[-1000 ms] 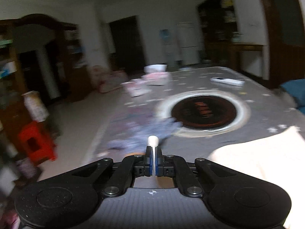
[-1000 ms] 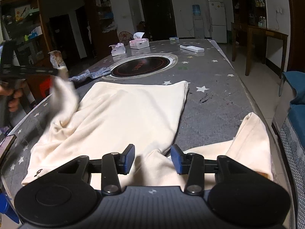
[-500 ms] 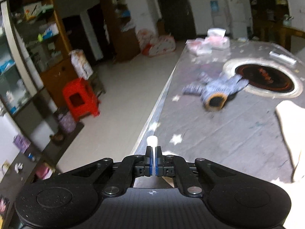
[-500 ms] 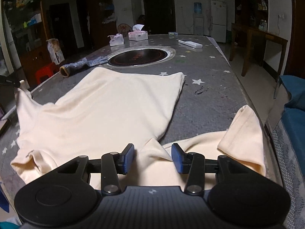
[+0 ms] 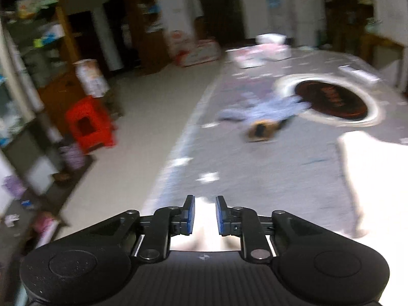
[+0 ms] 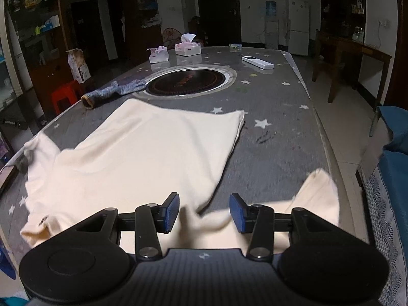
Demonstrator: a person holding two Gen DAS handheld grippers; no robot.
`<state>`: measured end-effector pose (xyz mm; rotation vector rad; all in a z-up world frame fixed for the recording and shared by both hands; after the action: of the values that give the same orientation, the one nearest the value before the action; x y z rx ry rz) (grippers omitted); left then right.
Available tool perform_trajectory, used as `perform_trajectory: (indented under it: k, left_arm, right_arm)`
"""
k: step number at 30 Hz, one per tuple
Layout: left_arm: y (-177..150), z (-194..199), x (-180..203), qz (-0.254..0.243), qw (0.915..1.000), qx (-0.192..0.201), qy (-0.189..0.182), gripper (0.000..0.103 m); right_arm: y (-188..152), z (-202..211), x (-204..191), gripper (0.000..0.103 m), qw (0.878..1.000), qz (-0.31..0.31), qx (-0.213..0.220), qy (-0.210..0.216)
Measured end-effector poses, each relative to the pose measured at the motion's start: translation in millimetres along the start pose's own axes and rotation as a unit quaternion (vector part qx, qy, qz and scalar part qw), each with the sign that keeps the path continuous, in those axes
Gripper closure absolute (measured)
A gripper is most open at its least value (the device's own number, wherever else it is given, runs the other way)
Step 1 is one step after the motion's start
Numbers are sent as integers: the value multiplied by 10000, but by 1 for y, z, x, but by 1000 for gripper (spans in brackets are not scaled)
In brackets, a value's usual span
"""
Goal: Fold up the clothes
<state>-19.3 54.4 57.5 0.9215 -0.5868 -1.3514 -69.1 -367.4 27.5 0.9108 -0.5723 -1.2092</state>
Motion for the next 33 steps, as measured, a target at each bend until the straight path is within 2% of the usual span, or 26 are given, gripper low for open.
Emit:
perform_trajectory:
  k: [3,6,11,15,20,24,27,33]
  left_arm:
    - [2,2,36,-21,9966,-39,-823,82]
    - [-3,2,73,-199,9885,-73,-1500,83]
    - [-14,-5,110,-467,9758,-152,-2132,85]
    - [-24,-11,117,-619,9741,-275,-2156,87]
    - [-37,-14,106,-628,9744,-354,-2130,87]
    - [-41,-6,97,-785,9747,-317,-2070,81]
    - [-36,-9,97,-809,9751,-369,-2033,81]
    - [-10,-23,112,-492,9757,-200,-2124,84]
  right_arm:
    - [13,-17,13,62,9999,-94,-84,-38]
    - [25,-37,27,69,9993,-329,-170,-45]
    - [41,-71,39,73,9987,-442,-255,-67]
    - [53,-98,45,73,9985,-446,-306,-92]
    - [59,-134,51,73,9980,-423,-440,-156]
    - [62,-152,48,73,9987,-167,-415,-225]
    - [66,-161,46,73,9987,-54,-404,-303]
    - [76,-175,39,73,9975,339,-370,-500]
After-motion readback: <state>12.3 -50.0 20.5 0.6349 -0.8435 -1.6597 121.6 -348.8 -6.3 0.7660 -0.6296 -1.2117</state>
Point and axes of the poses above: each gripper's, at about its wrist camera, not at the fingertips, and z roughly against the way its jaws point, x to its right, y to its top, the point moved 3 cm from there along -z, roughly the way its jaws point, and after that the axes turned 10 degrees about x, right-handed, at the moved point
